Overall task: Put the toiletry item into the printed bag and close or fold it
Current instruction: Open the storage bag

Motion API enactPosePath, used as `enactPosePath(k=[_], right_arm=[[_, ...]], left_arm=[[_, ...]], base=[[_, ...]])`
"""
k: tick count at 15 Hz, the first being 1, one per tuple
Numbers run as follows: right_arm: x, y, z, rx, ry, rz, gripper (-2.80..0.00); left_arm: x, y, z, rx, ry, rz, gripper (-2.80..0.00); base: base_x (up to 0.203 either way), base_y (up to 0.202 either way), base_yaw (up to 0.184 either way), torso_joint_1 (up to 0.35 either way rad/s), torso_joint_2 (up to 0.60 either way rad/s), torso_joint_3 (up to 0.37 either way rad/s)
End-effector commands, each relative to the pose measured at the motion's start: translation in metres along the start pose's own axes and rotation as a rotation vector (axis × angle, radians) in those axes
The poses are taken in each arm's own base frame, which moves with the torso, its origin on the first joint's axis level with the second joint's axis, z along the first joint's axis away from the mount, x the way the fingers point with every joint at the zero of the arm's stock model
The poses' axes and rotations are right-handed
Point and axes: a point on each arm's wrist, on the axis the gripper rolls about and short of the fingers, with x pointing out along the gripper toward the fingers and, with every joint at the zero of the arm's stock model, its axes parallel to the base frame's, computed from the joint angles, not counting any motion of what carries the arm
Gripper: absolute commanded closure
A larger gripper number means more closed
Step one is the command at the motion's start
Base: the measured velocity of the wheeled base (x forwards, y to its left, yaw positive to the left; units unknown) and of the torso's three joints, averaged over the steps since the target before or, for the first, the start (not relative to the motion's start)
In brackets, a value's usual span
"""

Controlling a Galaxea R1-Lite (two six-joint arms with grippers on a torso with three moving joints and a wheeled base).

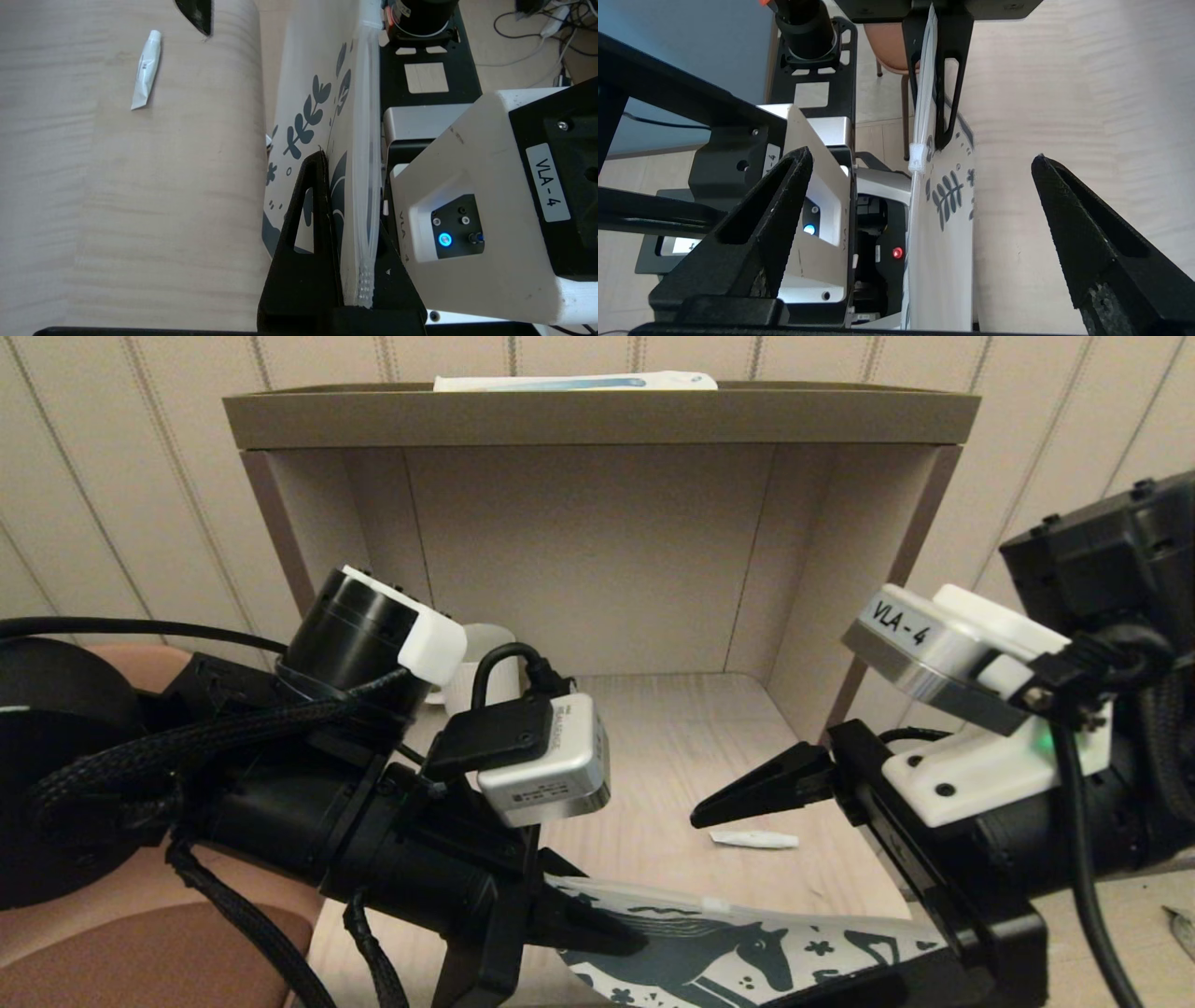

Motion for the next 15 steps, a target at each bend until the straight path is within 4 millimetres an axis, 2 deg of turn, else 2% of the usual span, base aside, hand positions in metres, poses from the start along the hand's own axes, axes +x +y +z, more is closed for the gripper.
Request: enactPosePath(k=[1, 13, 14, 15], right_arm=[[-0.0007, 0.0004, 0.0007, -0.004, -0.003, 0.003, -2.8], [0.0022, 0.0009, -0.0033, 0.009, 0.007, 0.016, -2.8], [0.0026, 0.0012, -0.0037, 0.01, 0.009, 0.018, 0.0], [0.0023, 0.0017, -0.0038, 0.016, 0.007, 0.024, 0.0]], left_arm=[[0.0011, -0.0002, -0.001, 0.0, 0.002, -0.007, 0.0], [0.0001, -0.0007, -0.0003, 0.004, -0.004, -0.01, 0.0], [0.0, -0.0006, -0.0004, 0.003, -0.008, -0.015, 0.0], [-0.0004, -0.0008, 0.0001, 0.005, -0.009, -0.015, 0.0]], base=[[0.0, 0.0, 0.0, 0.0, 0.0, 0.0], [0.0, 0.0, 0.0, 0.0, 0.0, 0.0], [0.0, 0.0, 0.0, 0.0, 0.0, 0.0], [0.0, 0.0, 0.0, 0.0, 0.0, 0.0]])
